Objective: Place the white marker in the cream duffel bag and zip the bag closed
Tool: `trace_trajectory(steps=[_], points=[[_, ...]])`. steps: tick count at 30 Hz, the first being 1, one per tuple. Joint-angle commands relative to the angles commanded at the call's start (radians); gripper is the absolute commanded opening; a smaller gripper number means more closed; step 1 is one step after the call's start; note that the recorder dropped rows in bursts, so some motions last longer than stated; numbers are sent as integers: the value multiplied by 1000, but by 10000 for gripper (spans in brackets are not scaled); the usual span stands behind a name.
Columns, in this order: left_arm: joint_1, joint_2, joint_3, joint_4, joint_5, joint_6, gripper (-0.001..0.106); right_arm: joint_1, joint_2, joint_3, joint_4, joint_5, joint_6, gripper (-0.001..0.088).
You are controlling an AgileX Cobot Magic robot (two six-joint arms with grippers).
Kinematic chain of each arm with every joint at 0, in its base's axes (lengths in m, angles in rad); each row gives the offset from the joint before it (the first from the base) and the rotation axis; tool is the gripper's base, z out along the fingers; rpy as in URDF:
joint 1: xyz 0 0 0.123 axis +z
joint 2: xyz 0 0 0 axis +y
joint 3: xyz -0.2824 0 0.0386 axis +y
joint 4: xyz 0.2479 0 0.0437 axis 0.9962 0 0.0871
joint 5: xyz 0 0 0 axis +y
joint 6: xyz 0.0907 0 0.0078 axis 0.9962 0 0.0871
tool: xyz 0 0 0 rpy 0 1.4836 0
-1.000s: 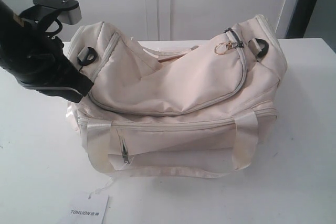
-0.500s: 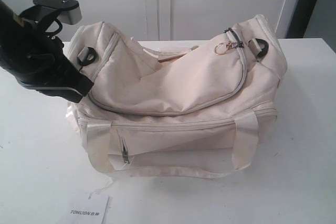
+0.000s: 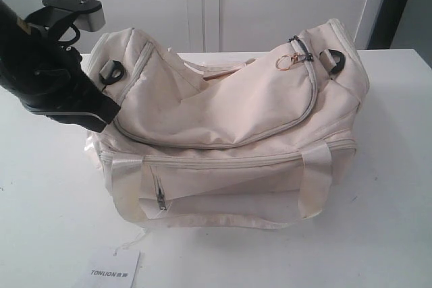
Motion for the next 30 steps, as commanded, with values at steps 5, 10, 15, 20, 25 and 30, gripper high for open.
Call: trace_trajectory(steps=[5,10,15,20,25,30], points=[[0,0,0,0,0,0,0,0,0,0,0,0,0,0],[0,0,0,0,0,0,0,0,0,0,0,0,0,0],[0,0,0,7,0,0,0,0,0,0,0,0,0,0],[0,-2,2,21,0,4,0,0,0,0,0,0,0,0],[1,-30,18,21,-3,-10,0,0,0,0,0,0,0,0],[35,-91,60,17,-6,-21,0,0,0,0,0,0,0,0]])
